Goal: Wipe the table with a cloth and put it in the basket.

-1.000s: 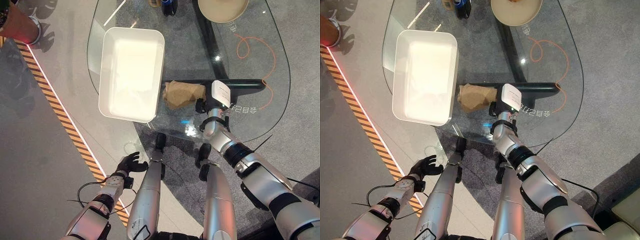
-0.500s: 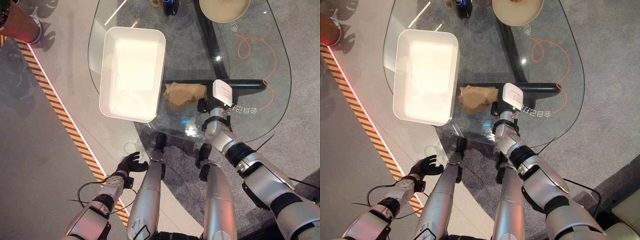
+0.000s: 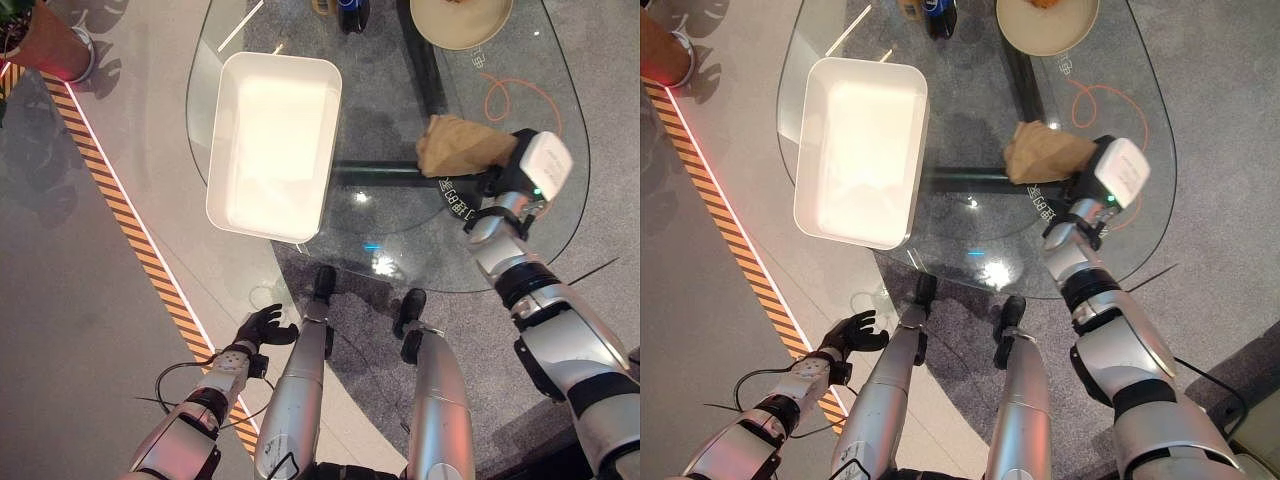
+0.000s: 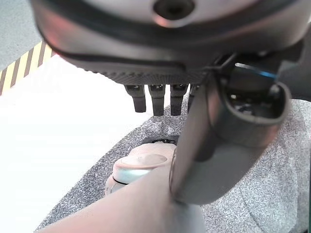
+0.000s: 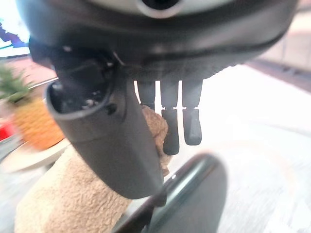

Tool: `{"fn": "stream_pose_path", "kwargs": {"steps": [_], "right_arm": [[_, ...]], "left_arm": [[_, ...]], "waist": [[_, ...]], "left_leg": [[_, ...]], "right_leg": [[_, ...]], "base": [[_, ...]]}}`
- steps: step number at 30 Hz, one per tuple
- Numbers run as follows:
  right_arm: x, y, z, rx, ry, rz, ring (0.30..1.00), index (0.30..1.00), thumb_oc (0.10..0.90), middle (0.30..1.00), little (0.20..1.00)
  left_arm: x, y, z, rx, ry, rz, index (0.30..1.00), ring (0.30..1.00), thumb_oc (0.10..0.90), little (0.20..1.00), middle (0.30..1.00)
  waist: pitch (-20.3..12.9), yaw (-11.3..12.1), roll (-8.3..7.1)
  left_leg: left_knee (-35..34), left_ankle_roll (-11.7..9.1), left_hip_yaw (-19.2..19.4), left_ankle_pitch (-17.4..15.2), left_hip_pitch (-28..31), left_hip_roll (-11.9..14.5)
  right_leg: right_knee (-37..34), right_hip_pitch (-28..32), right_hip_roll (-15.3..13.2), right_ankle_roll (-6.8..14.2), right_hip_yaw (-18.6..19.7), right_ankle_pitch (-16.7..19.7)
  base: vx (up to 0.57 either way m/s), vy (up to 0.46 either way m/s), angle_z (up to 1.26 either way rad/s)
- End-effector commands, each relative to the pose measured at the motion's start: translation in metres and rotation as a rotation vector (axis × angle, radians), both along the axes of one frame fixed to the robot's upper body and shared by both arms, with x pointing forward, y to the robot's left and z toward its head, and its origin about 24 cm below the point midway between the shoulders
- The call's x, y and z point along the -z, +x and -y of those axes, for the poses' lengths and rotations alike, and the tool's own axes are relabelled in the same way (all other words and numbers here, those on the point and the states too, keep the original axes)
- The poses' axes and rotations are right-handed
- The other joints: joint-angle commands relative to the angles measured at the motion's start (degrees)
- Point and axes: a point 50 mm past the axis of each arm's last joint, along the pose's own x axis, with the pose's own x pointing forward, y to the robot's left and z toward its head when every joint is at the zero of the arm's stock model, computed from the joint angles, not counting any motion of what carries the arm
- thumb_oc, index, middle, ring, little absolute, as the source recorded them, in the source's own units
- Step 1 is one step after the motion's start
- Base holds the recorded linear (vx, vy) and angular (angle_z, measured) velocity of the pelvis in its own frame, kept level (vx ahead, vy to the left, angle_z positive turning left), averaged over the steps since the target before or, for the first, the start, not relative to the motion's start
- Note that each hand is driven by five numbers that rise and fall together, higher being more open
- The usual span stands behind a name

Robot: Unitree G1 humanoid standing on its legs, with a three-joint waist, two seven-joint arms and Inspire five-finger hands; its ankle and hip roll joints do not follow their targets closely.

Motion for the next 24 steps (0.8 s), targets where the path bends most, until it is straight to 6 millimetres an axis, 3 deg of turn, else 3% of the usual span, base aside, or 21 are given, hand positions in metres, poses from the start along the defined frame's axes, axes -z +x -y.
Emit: {"fn": "stream_pose_path", "kwargs": {"steps": [1, 10, 11, 12, 14, 16, 17, 24], "right_arm": [[-0.073, -0.011, 0.031, 0.122, -0.074, 0.296, 0.3, 0.3, 0.1, 0.3, 0.2], [-0.077, -0.026, 0.067, 0.248, 0.041, 0.367, 0.3, 0.3, 0.1, 0.3, 0.2], [-0.081, -0.027, 0.069, 0.254, 0.056, 0.381, 0.3, 0.3, 0.1, 0.3, 0.2], [-0.078, -0.027, 0.069, 0.255, 0.054, 0.372, 0.3, 0.3, 0.1, 0.3, 0.2], [-0.081, -0.031, 0.077, 0.268, 0.09, 0.39, 0.3, 0.3, 0.1, 0.3, 0.2], [-0.079, -0.031, 0.078, 0.265, 0.089, 0.378, 0.3, 0.3, 0.1, 0.3, 0.2], [-0.081, -0.03, 0.077, 0.256, 0.091, 0.382, 0.3, 0.3, 0.1, 0.3, 0.2], [-0.083, -0.02, 0.057, 0.125, 0.061, 0.366, 0.3, 0.3, 0.1, 0.3, 0.2]], "left_arm": [[0.024, -0.032, -0.009, -0.016, 0.014, -0.101, 0.9, 0.9, 0.8, 0.9, 0.9], [0.023, -0.034, -0.017, -0.036, 0.008, -0.101, 0.9, 0.9, 0.8, 0.9, 0.9], [0.02, -0.03, -0.017, -0.038, 0.008, -0.092, 0.9, 0.9, 0.8, 0.9, 0.9], [0.022, -0.033, -0.017, -0.037, 0.008, -0.102, 0.9, 0.9, 0.8, 0.9, 0.9], [0.019, -0.03, -0.02, -0.044, 0.009, -0.093, 0.9, 0.9, 0.8, 0.9, 0.9], [0.021, -0.032, -0.022, -0.045, 0.008, -0.103, 0.9, 0.9, 0.8, 0.9, 0.9], [0.018, -0.029, -0.022, -0.046, 0.008, -0.092, 0.9, 0.9, 0.8, 0.9, 0.9], [0.017, -0.027, -0.022, -0.043, 0.008, -0.085, 0.9, 0.9, 0.8, 0.9, 0.9]], "waist": [[-1.0, -0.9, 2.06], [-1.0, -1.6, 1.94], [-1.0, -1.6, 1.94], [-1.0, -1.6, 1.91], [-1.0, -1.7, 1.78], [-1.0, -1.8, 1.7], [-1.0, -1.9, 1.6], [-1.0, -2.0, 1.47]], "left_leg": [[4.1, 5.7, 5.0, -5.7, 1.1, -1.7], [4.3, 5.6, 5.1, -6.0, 0.7, -1.5], [3.9, 5.8, 5.3, -4.2, -0.6, -1.3], [4.3, 5.6, 5.1, -6.0, 0.7, -1.4], [3.8, 5.9, 5.3, -4.2, -0.6, -1.3], [4.2, 5.7, 5.1, -6.0, 0.6, -1.4], [3.8, 5.9, 5.3, -4.2, -0.7, -1.3], [3.5, 5.8, 5.1, -4.2, -0.5, -1.4]], "right_leg": [[-2.5, 1.7, 2.3, 0.5, 0.7, 2.1], [-2.6, 1.3, 2.6, 0.6, 1.2, 1.9], [-3.3, 0.2, 2.6, 0.1, 0.8, 3.6], [-2.6, 1.3, 2.6, 0.6, 1.2, 1.9], [-3.4, 0.2, 2.6, 0.2, 0.8, 3.7], [-2.6, 1.2, 2.7, 0.7, 1.3, 2.0], [-3.4, 0.1, 2.7, 0.3, 0.9, 3.8], [-3.9, 0.4, 2.9, 0.3, 0.9, 3.8]], "base": [[0.0, 0.0, 0.0], [-0.01, 0.001, 0.0], [0.0, 0.0, 0.0], [-0.07, 0.009, 0.0], [0.0, 0.0, 0.0], [0.04, -0.001, 0.0], [-0.08, 0.003, -0.01], [-0.01, 0.0, 0.0]]}}
